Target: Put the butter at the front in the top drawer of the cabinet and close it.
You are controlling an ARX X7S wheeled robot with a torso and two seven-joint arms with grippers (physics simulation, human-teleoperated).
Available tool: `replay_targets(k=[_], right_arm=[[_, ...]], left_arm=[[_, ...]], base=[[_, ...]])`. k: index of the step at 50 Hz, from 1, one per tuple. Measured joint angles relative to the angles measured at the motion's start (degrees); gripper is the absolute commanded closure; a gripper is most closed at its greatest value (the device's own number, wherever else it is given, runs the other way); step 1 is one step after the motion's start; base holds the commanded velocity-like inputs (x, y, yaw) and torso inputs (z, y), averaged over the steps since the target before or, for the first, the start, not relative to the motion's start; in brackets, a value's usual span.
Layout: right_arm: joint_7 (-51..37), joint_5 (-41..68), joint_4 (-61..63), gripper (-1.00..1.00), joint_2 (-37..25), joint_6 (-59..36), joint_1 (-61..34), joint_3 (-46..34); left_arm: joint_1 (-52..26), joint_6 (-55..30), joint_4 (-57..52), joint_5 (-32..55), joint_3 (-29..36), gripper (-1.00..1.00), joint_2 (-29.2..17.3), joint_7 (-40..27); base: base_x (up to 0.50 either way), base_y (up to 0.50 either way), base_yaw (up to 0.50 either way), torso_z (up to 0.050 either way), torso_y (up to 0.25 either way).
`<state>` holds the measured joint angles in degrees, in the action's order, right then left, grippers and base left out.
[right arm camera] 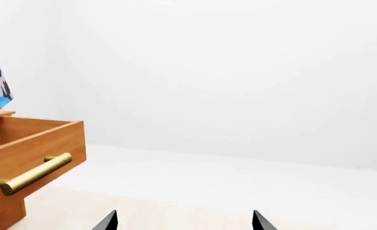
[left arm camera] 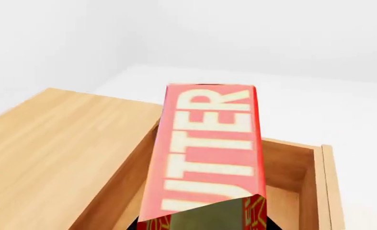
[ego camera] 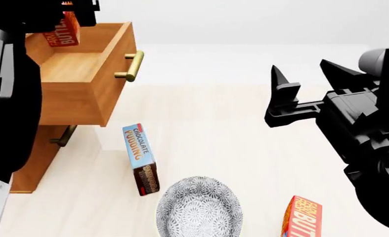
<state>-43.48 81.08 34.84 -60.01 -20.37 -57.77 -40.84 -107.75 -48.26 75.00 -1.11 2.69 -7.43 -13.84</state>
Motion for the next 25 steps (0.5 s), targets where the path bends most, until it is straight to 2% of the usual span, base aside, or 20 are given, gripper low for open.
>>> replay_targets(k=[25], right_arm=[[0.95, -0.91, 0.41, -1.0, -0.7, 1.72, 2.51, 0.14]], left_arm=[[3.89, -0.25, 0.0, 1.67, -5.07, 1.0, -2.13, -6.79]], base=[[0.0, 0.0, 0.0, 0.0, 0.001]])
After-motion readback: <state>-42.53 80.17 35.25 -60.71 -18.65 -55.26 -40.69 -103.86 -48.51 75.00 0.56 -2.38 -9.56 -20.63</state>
